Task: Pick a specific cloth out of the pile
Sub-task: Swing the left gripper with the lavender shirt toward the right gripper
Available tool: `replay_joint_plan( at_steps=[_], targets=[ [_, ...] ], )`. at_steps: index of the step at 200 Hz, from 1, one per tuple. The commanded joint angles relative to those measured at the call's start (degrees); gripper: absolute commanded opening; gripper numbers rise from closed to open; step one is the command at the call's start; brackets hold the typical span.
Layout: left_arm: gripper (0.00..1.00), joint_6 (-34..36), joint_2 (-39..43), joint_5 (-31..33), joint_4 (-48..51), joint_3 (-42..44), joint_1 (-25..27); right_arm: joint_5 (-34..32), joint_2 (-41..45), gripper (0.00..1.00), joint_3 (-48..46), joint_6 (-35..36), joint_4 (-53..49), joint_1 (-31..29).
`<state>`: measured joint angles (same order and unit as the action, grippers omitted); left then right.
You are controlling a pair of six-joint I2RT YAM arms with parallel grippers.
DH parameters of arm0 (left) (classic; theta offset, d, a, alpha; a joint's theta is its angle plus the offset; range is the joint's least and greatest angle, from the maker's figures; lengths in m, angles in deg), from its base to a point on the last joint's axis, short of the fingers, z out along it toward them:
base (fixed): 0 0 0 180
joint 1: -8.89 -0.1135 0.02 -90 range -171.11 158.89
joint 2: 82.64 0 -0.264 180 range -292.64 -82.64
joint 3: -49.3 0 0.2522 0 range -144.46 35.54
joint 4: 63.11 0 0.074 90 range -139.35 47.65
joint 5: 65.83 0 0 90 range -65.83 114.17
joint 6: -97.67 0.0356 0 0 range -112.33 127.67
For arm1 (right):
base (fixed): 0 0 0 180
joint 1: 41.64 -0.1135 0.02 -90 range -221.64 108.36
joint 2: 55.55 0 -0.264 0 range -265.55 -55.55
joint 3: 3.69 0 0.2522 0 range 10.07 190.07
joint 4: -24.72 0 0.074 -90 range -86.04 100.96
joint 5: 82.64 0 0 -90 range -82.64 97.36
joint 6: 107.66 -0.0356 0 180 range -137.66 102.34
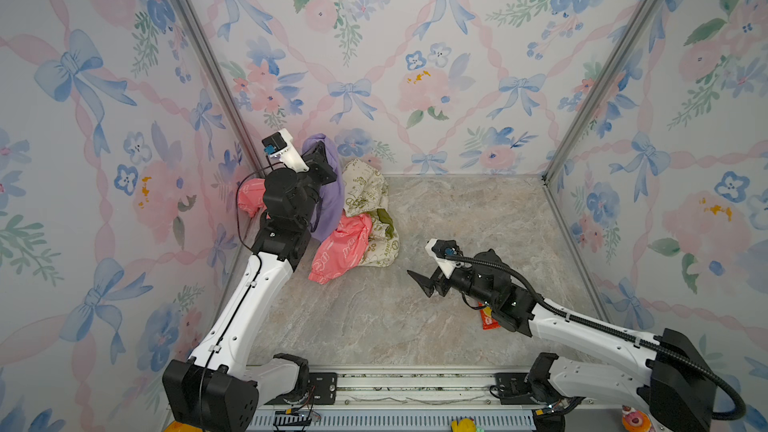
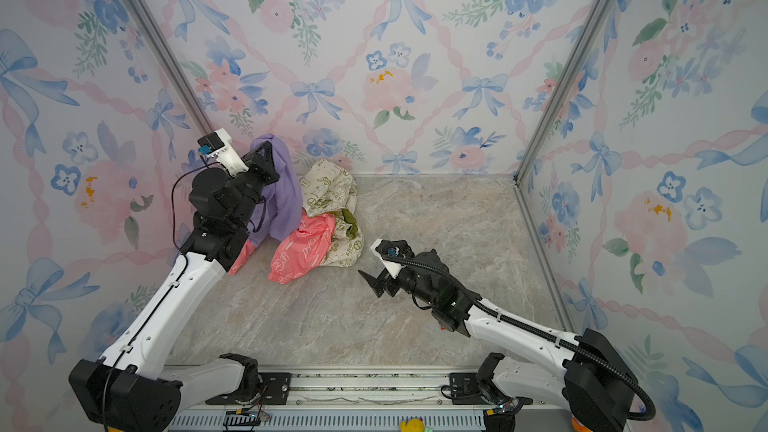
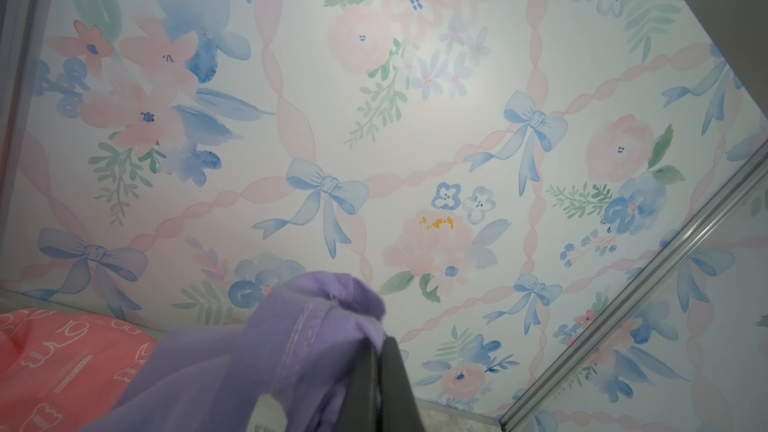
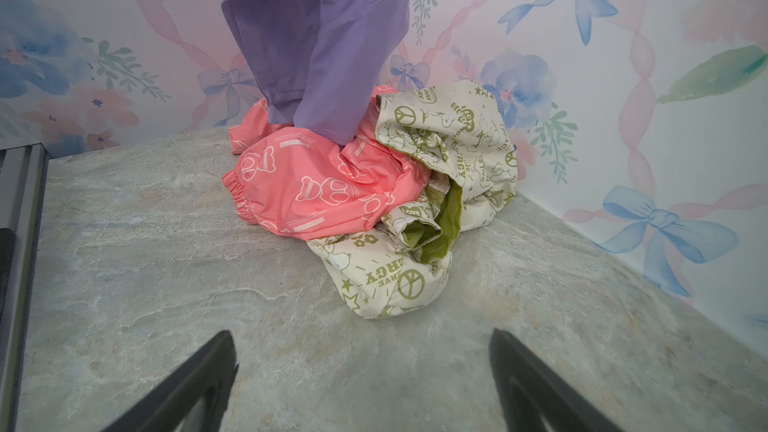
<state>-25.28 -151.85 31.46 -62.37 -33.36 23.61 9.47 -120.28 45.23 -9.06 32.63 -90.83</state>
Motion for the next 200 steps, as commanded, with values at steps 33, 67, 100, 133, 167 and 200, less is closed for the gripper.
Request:
replay_joint_plan(
  at_steps=[33, 67, 100, 133, 167, 200],
  targets=[
    [0.00, 11.3, -6.7, -0.7, 0.8, 2.8, 10.7, -9.9, 1.3, 0.97, -1.9, -0.3, 1.8, -0.5],
    [0.12, 16.7, -14.2, -1.8, 1.9, 6.4, 20.4, -18.1, 3.8, 0.97, -4.3, -1.8, 4.3, 0.9],
    [0.59, 16.2, -17.4, 2.5, 6.4, 9.7, 27.7, -21.1, 8.1, 0.97, -7.0, -6.0, 5.1, 5.1],
    [0.85, 11.0, -11.7, 2.7, 10.5, 13.4, 27.7, -20.1, 11.2, 0.97, -9.1, -9.4, 6.1, 8.0],
    [0.96, 13.6, -1.3, 8.2, 11.6, 18.2, 27.8, -15.8, 8.4, 0.97, -7.9, -9.0, 6.3, 8.1],
    [0.98, 18.7, 8.4, 12.5, 12.4, 24.2, 27.7, -8.2, 1.8, 0.97, -4.5, -8.8, 5.5, 7.5]
  ],
)
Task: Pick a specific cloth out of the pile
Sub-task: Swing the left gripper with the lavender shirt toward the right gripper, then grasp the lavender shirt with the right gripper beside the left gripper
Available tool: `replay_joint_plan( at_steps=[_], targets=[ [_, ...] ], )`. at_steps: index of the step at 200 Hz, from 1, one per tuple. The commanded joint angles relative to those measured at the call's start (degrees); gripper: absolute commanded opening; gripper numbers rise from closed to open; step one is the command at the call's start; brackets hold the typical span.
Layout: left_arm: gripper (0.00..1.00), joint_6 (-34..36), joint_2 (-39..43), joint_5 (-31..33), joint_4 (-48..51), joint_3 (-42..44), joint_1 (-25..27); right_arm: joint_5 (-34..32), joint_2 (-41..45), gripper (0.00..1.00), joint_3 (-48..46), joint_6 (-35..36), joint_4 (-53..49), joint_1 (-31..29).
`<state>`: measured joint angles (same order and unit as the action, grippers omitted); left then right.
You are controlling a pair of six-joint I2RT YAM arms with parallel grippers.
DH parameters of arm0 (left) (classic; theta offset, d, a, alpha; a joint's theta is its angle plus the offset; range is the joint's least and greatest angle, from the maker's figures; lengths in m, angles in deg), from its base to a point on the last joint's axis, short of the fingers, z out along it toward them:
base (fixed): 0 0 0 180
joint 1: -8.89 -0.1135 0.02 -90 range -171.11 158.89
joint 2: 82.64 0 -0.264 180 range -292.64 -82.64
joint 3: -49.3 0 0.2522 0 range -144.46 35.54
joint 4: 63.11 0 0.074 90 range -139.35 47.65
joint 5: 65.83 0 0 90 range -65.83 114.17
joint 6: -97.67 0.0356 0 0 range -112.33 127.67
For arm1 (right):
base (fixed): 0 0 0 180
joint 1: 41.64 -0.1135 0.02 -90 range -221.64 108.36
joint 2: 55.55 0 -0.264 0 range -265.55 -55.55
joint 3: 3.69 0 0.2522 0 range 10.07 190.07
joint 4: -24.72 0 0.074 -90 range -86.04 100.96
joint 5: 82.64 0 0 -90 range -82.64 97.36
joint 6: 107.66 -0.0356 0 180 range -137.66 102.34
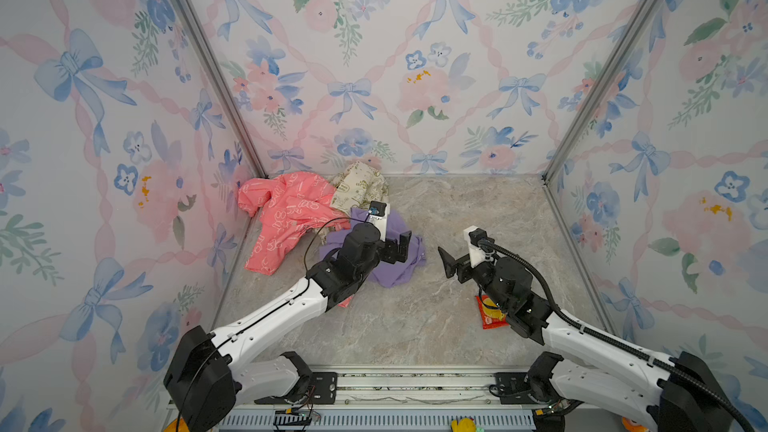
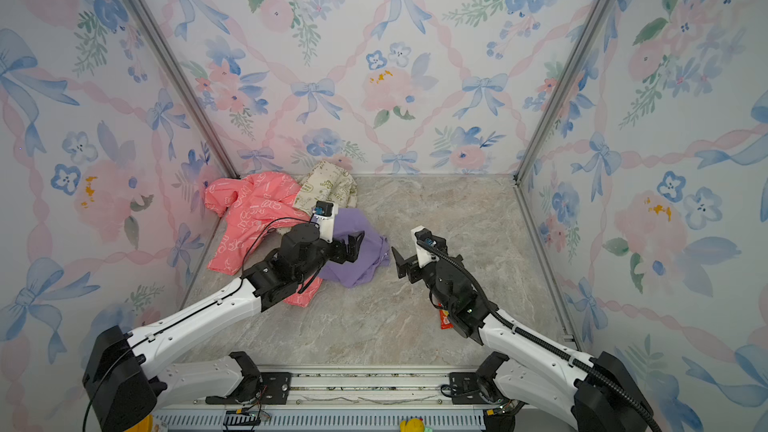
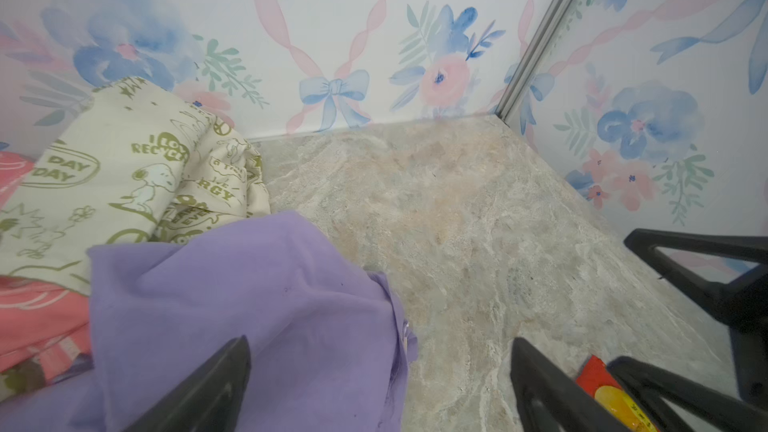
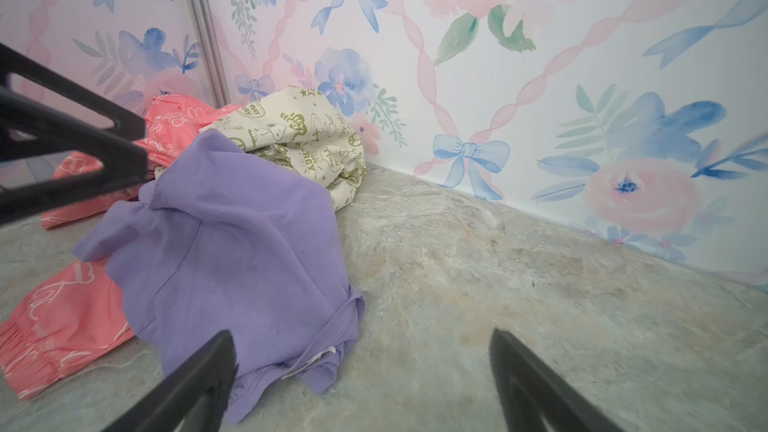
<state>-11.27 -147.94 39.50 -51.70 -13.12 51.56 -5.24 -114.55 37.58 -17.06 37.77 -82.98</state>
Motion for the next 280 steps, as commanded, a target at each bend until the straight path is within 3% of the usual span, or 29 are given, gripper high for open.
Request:
replay_joint_plan(
  at_steps=[1, 32, 58, 94, 130, 180, 244, 265, 280],
  targets=[
    [0.98, 4.9, 4.8, 4.5, 1.9, 4.1, -0.2, 6.7, -4.2, 0.97, 3.2, -0.7, 0.4, -0.4],
    [0.98, 10.9, 14.1, 6.9, 6.5, 7.7, -0.1, 11.7, -11.3, 0.97, 7.7, 0.6, -1.0, -2.8],
    [0.98, 15.9, 22.9, 13.5, 8.1, 11.7, -0.1, 12.4, -17.0, 0.97, 12.8, 1.8, -3.3, -5.6],
    [0.98, 14.6, 34.6, 20.7, 7.9, 16.1, -0.2, 10.6, -24.3, 0.97, 19.0, 1.6, -2.7, -8.3],
    [0.98, 14.0, 37.4, 23.6, 7.9, 16.2, -0.2, 10.0, -34.9, 0.98, 28.9, 3.1, -3.1, -10.8],
    [0.98, 14.4, 37.8, 23.0, 7.9, 16.6, -0.2, 8.9, -48.8, 0.98, 42.3, 5.2, -7.5, -12.6],
    [0.98, 14.7, 37.4, 21.8, 7.9, 16.7, -0.2, 2.5, -58.1, 0.78, 51.9, 7.6, -8.7, -12.5],
    [0.98, 14.4, 37.0, 21.5, 7.8, 16.6, -0.2, 1.6, -60.7, 0.67, 54.5, 7.5, -9.1, -12.2],
    [0.98, 14.3, 36.6, 21.5, 7.8, 16.4, -0.2, 1.9, -61.9, 0.51, 55.8, 7.0, -9.3, -11.8]
  ],
)
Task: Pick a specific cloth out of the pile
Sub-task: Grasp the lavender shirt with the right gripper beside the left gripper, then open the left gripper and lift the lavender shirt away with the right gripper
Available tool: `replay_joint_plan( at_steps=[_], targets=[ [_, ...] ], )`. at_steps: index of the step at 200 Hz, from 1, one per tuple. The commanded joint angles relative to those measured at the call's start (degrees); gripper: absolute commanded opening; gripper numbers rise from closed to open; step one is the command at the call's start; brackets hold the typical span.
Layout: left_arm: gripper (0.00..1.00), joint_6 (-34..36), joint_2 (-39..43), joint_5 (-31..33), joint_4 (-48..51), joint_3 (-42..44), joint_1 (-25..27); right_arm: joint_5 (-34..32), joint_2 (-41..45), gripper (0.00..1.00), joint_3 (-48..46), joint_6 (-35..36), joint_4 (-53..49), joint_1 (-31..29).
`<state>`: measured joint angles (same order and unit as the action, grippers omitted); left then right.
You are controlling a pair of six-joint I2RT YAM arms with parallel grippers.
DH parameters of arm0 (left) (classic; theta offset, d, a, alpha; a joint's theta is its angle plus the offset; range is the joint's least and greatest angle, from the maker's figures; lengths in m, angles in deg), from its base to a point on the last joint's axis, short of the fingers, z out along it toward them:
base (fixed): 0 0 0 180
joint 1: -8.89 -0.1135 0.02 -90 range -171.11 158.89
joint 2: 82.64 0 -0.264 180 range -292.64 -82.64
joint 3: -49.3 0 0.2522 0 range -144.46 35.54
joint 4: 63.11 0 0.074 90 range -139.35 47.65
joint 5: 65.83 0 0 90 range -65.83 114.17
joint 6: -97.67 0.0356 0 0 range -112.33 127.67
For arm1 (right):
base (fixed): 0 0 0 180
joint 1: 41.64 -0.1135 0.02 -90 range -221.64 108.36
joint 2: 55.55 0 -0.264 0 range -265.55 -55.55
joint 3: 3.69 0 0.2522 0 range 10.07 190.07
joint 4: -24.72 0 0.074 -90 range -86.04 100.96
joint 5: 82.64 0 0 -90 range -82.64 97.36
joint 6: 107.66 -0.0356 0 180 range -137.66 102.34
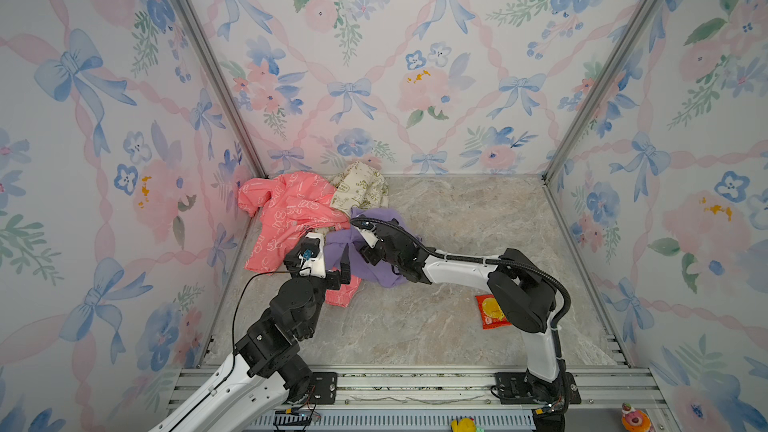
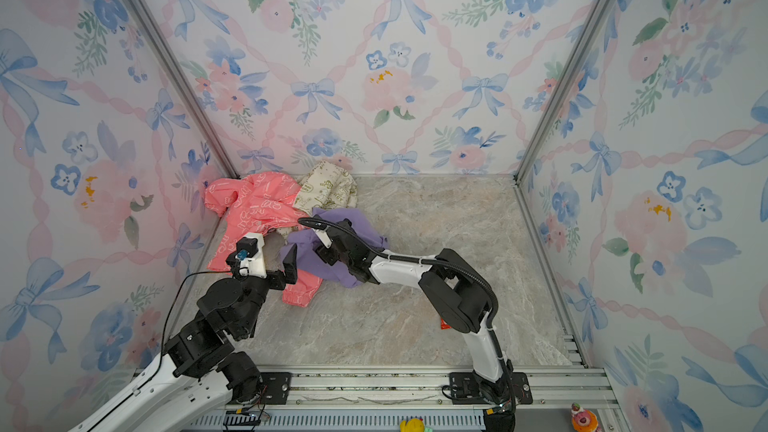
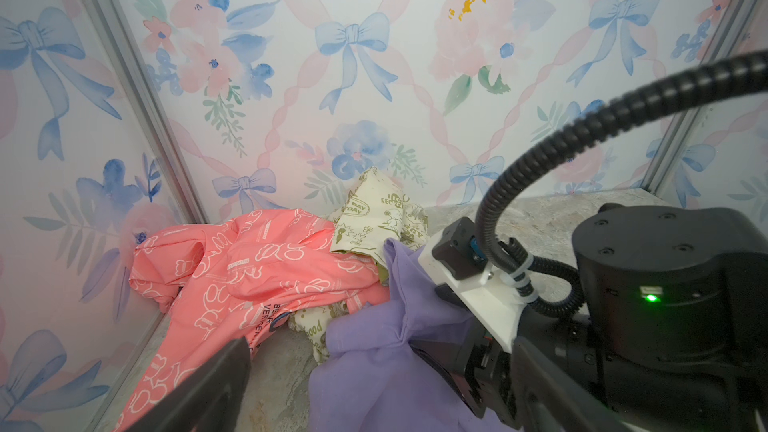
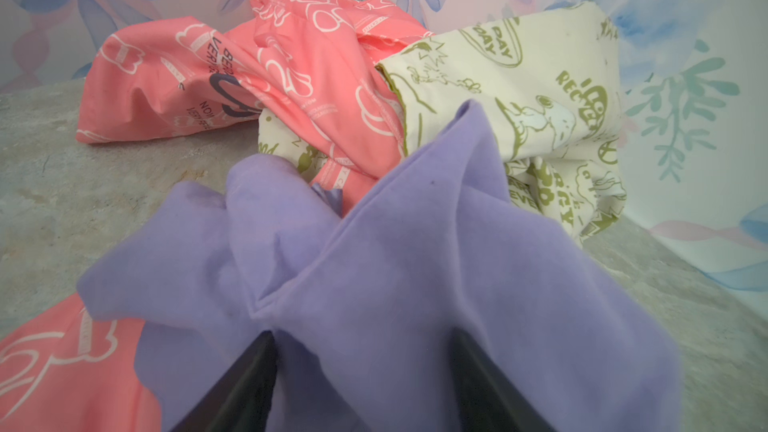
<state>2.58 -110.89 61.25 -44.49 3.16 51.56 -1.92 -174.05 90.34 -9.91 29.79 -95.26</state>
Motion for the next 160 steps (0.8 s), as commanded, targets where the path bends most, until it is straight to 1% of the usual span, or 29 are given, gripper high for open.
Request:
replay_joint_plan(
  at_steps=[1, 7, 22, 34, 42, 68, 101, 160],
  targets=[
    [0.98, 0.4, -0.5, -0.3, 0.6, 0.1, -0.2, -1.4, -2.5, 0.50, 3.2, -0.2, -1.3, 0.5],
    [0.98, 0.4, -0.6, -0.3, 0.6, 0.2, -0.2, -1.3, -2.5, 0.45, 3.4, -0.5, -1.3, 0.7],
    [0.98, 0.4, -0.8, -0.4, 0.6, 0.0, -0.2, -0.6, -2.3, 0.26, 3.5, -0.9, -0.7, 0.9],
    [0.98, 0.4, -0.8, -0.3, 0.5, -0.1, -0.2, -0.1, -1.6, 0.15, 3.4, -0.9, -0.1, 1.1],
    [0.98, 0.5, -0.6, -0.2, 0.5, -0.1, -0.2, -0.1, -1.0, 0.10, 3.2, -0.8, 0.4, 1.2],
    [0.98, 0.6, 0.0, 0.4, 0.4, 0.1, -0.3, 0.9, 2.2, 0.04, 1.9, -1.4, 2.2, 1.9],
    [0.98, 0.7, 0.8, 0.6, 0.1, 0.3, -0.3, 3.2, 7.1, 0.02, -0.3, -1.9, 4.5, 2.9],
    [0.98, 0.8, 1.6, 0.6, -0.1, 0.4, -0.3, 6.3, 15.0, 0.02, -0.8, -1.7, 3.9, 5.4]
  ],
)
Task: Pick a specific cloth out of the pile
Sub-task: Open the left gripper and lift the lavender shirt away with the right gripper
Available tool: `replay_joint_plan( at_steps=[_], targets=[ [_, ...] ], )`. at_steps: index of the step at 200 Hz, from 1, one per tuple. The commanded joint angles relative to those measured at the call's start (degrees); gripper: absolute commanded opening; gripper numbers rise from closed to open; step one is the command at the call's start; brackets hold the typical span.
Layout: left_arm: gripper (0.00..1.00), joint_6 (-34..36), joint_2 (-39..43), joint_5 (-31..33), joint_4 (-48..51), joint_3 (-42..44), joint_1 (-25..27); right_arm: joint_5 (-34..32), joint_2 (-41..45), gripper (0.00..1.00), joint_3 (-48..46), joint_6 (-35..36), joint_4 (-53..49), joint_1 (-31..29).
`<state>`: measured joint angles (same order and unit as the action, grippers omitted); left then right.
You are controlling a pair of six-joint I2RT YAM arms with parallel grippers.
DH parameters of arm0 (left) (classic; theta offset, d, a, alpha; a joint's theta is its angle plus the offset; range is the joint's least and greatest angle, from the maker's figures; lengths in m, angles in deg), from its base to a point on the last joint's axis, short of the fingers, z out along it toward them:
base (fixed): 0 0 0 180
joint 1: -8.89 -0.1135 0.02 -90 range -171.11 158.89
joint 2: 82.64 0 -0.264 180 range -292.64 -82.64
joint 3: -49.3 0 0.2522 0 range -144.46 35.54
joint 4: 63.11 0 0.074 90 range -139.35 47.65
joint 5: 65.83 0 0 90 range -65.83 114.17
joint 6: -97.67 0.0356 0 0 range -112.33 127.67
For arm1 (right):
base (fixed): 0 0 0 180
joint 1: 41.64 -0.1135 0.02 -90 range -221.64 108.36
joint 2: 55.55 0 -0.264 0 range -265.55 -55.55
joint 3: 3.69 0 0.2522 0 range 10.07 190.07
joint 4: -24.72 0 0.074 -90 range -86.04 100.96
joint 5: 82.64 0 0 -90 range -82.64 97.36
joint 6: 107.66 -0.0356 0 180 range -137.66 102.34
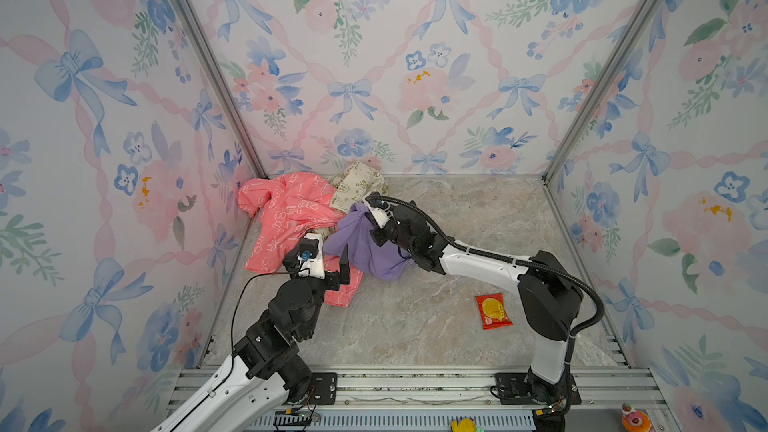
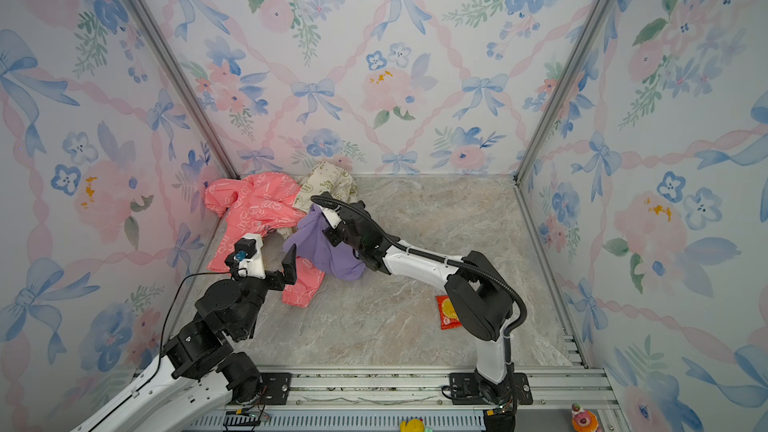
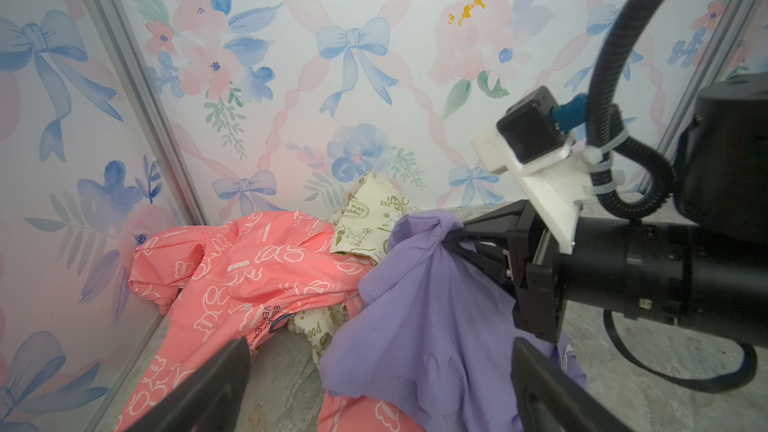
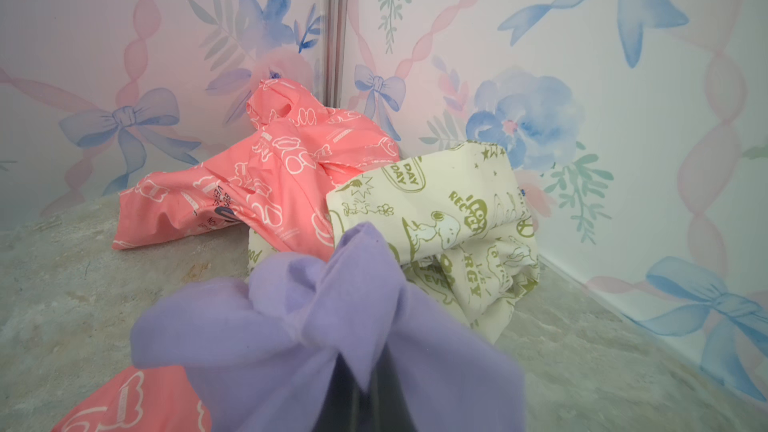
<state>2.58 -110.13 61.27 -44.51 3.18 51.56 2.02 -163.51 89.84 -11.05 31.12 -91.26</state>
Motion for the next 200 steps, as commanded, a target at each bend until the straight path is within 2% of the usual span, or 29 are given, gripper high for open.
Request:
replay_joint_plan(
  at_steps=[1, 62, 136, 200],
  targets=[
    [0.98, 0.8, 0.8, 0.6, -0.1, 0.4, -0.3, 2.4, 4.6, 0.02, -0.2, -0.5, 2.6, 1.5],
    [0.98, 0.6, 2.2, 0.7, -0.7, 0.8, -0.3, 5.9, 12.8, 0.03, 1.2, -0.5, 0.7, 6.3],
    [0.98, 0.6, 2.5, 0.5, -1.9, 1.5, -0.3, 8.9, 21.8, 0.02, 5.6, -1.7, -0.6, 15.9],
    [0.98, 0.6, 1.9, -0.3, -2.9, 1.8, -0.3, 10.3, 22.4, 0.00, 16.2, -4.5, -1.0, 26.7]
  ],
)
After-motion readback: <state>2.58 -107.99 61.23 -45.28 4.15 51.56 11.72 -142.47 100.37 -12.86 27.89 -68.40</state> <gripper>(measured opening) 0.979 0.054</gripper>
